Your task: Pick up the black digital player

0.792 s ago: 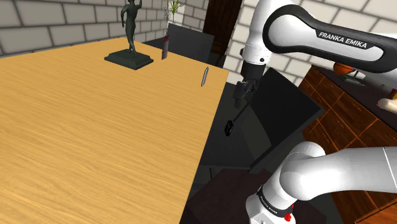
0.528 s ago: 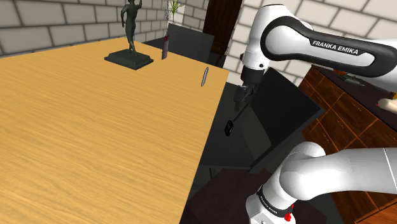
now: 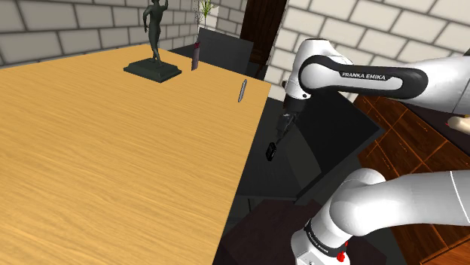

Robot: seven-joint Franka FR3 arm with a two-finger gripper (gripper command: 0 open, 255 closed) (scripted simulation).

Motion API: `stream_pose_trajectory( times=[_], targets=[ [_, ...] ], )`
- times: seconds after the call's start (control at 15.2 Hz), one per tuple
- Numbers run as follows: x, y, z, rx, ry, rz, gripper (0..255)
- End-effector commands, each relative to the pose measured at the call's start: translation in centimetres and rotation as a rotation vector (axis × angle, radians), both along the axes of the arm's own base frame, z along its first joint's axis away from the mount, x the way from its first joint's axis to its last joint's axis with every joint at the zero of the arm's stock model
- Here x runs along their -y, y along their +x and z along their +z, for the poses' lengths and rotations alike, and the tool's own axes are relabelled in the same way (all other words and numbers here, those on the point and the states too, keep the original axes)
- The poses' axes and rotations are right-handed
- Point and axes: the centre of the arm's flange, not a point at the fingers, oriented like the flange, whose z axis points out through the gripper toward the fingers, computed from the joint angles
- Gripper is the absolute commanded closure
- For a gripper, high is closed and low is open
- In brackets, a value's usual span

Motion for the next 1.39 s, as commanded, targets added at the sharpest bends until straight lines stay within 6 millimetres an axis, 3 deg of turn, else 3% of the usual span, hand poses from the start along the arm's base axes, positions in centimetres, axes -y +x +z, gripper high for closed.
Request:
stream_pose_trajectory(
  times=[0.0,1.12,1.32],
  targets=[
    [1.8,0.3,-1.6,0.011,0.003,0.021,0],
    [16.3,6.5,-17.3,0.085,0.039,0.175,0],
    [16.3,6.5,-18.9,0.085,0.039,0.175,0]
  ],
)
